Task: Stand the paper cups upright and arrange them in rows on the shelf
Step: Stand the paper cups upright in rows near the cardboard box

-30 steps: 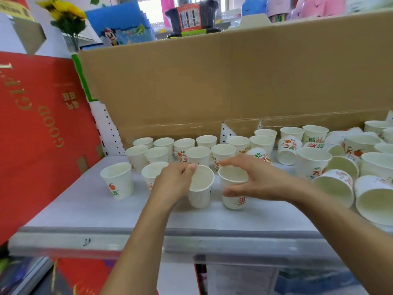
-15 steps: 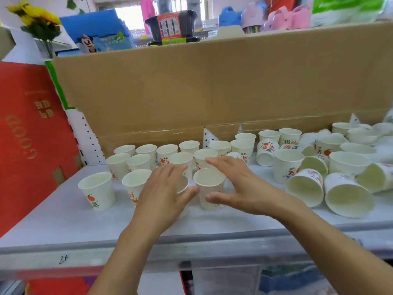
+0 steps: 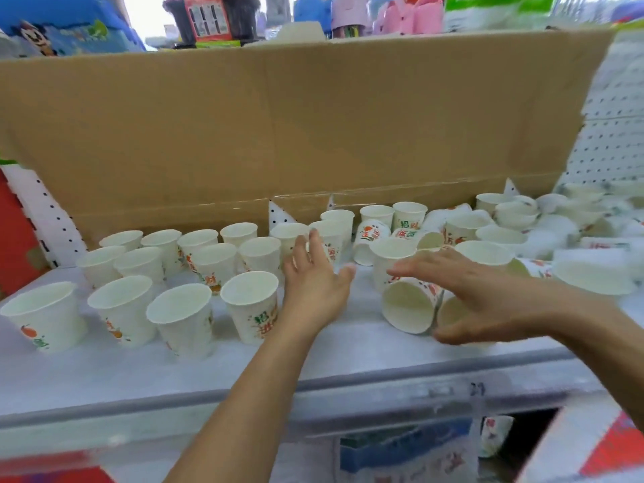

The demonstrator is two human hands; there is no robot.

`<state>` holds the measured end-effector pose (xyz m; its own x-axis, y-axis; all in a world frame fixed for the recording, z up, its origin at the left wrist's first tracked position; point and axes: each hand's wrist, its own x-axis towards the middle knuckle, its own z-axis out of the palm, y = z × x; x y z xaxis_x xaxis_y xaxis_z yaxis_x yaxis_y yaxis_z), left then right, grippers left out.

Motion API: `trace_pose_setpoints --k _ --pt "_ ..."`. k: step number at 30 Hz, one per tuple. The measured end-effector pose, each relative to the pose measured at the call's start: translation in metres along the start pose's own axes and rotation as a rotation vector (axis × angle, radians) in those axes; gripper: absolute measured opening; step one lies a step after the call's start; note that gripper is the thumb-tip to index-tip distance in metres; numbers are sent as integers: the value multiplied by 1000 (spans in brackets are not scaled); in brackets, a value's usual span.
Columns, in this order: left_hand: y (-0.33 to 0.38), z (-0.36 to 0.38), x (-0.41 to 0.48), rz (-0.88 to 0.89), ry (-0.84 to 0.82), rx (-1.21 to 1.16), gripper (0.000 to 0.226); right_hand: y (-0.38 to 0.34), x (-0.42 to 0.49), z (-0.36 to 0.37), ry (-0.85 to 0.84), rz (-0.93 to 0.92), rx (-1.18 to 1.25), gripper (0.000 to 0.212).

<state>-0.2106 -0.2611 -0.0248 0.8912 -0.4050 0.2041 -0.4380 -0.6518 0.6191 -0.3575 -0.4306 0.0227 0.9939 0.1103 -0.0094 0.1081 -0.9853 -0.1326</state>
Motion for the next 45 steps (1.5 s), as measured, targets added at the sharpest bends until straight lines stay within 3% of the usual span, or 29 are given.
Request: trace_pose_setpoints --k 4,13,17,22,24,28,31,39,45 --pt "1 20 21 -95 42 88 75 5 14 11 19 -39 -121 89" --pt "5 20 24 41 210 394 45 8 39 24 201 -161 -384 75" --pt "1 17 25 58 123 414 72 14 38 24 303 -169 -228 72" --pt "-6 18 25 25 -1 499 90 18 36 26 442 -166 228 73" --pt "-7 17 20 11 8 390 92 16 34 24 495 -160 369 72" --pt "3 12 -13 6 165 -246 102 3 28 15 641 -117 537 70" --pt "11 14 -57 47 213 -508 105 -11 24 10 707 -92 622 67" --pt "-13 0 -96 62 392 -476 103 -45 42 32 514 -19 695 73" --pt "-39 -13 -100 79 467 -367 99 -60 63 52 392 0 589 76"
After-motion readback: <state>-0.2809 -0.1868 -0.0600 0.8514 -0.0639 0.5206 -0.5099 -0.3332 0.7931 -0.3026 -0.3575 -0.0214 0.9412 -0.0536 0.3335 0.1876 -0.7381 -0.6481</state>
